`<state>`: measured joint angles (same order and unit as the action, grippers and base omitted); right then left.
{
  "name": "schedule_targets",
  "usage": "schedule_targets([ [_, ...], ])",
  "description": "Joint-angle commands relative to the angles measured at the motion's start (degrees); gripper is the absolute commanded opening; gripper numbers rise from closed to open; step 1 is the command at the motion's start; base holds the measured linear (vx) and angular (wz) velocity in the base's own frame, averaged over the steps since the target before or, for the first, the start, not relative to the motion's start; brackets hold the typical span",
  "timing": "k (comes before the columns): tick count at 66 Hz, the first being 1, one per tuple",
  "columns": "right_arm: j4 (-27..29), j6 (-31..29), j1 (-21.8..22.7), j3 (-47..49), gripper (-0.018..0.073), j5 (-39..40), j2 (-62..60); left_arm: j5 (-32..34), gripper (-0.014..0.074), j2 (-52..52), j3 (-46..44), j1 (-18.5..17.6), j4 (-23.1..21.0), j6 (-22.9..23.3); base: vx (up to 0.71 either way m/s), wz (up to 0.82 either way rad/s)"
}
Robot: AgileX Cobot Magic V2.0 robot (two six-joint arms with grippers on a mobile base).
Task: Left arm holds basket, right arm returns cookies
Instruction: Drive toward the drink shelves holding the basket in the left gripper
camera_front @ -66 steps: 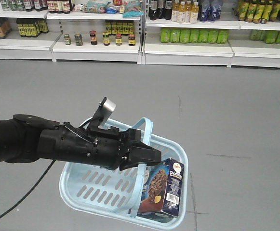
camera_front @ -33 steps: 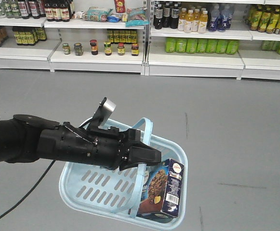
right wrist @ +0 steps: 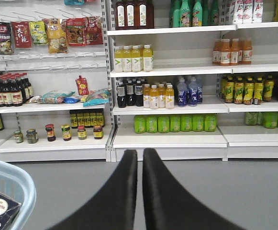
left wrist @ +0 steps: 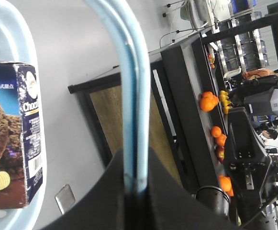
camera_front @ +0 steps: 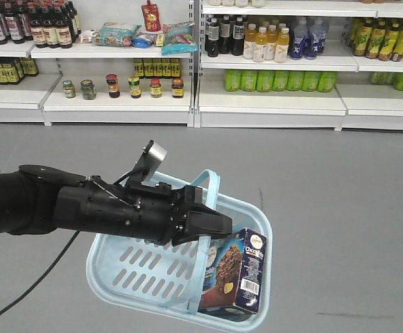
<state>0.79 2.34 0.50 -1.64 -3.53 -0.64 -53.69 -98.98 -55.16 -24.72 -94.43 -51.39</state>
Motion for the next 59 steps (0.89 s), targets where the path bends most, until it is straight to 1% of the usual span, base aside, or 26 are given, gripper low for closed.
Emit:
schedule_targets([
  [1,-0.29,-0.15,0.05,-1.01,-0.0003,4.04,-0.73,-3.57,-0.0003,3.30,-1.63,-0.37,-4.43,-0.40,0.44,-0.06],
  [59,-0.29,-0.15,0.05,-1.01,-0.0003,4.04,-0.73,-2.27,-0.0003,3.30,-1.63,-0.31,-4.51,-0.40,0.46,-0.01],
])
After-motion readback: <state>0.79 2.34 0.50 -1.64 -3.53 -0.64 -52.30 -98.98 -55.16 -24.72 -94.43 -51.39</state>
